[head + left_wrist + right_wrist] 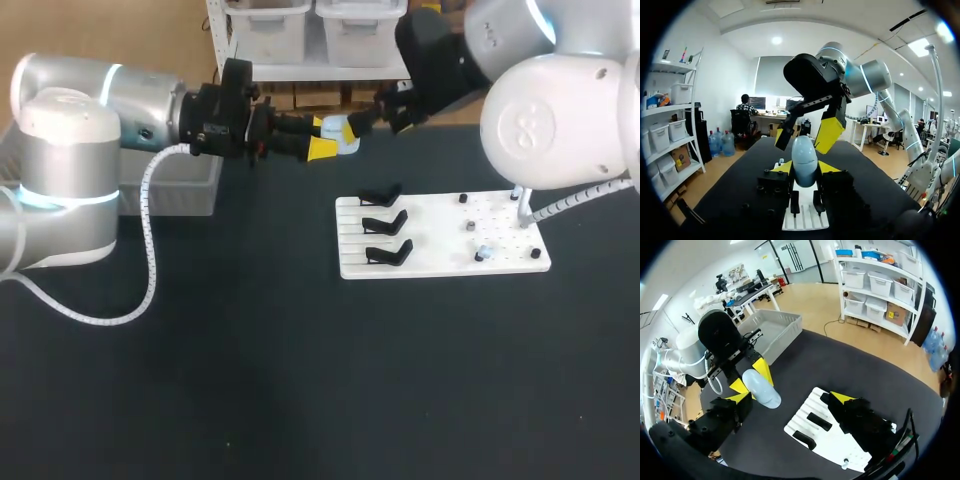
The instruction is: Pick up each earbud case from the left stands, insert the matching earbuds, close the lid, and place the case in the box.
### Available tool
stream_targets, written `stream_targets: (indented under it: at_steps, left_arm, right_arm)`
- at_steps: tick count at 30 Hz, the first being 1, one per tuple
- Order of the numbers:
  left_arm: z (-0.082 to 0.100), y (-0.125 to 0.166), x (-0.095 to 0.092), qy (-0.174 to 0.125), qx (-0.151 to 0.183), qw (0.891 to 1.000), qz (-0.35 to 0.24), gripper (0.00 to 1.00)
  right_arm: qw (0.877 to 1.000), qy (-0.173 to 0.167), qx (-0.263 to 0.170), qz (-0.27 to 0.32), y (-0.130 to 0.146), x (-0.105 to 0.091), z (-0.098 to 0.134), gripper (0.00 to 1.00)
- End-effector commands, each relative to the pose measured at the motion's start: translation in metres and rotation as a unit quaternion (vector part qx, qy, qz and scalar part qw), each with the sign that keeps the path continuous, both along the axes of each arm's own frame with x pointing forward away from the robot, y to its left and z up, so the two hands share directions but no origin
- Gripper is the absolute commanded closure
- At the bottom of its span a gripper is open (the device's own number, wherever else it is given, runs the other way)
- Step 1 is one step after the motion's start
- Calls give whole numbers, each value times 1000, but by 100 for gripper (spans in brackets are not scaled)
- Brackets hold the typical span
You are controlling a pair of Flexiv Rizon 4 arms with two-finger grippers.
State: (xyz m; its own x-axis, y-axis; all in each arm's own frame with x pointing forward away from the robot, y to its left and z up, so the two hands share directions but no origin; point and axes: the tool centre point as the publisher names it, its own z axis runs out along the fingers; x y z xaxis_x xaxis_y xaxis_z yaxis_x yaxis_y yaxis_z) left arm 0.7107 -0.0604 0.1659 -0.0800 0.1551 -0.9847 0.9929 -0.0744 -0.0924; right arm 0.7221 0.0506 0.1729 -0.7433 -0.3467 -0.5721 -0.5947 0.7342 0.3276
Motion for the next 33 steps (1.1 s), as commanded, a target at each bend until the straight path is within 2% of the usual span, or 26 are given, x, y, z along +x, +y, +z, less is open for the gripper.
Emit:
stream_targets:
  at_steps: [1,5,10,14,19,23,33]
  left_arm:
    - [0,0,-1,-1,-1,1000,-1,100]
    - [0,0,-1,-1,-1,1000,-1,100]
    - [0,0,-1,-4,-2,1000,1,100]
    - [1,1,-6,-17,-10,1000,8,100]
    - [2,0,-12,-32,-16,999,9,100]
    - [1,-2,-16,-35,-20,999,9,100]
    - [-4,-6,-26,-42,-25,999,6,100]
  right_arm:
    - [1000,-5,-5,-8,-1,2,2,0]
    - [1000,-19,-2,-16,-4,5,11,0]
    - [998,-57,-10,-24,-16,5,30,0]
    - [994,-95,-53,-28,-30,1,41,0]
    - [987,-113,-109,-42,-53,0,40,0]
    - [980,-109,-156,-53,-75,0,31,0]
    - [972,-44,-219,-75,-129,2,-14,0]
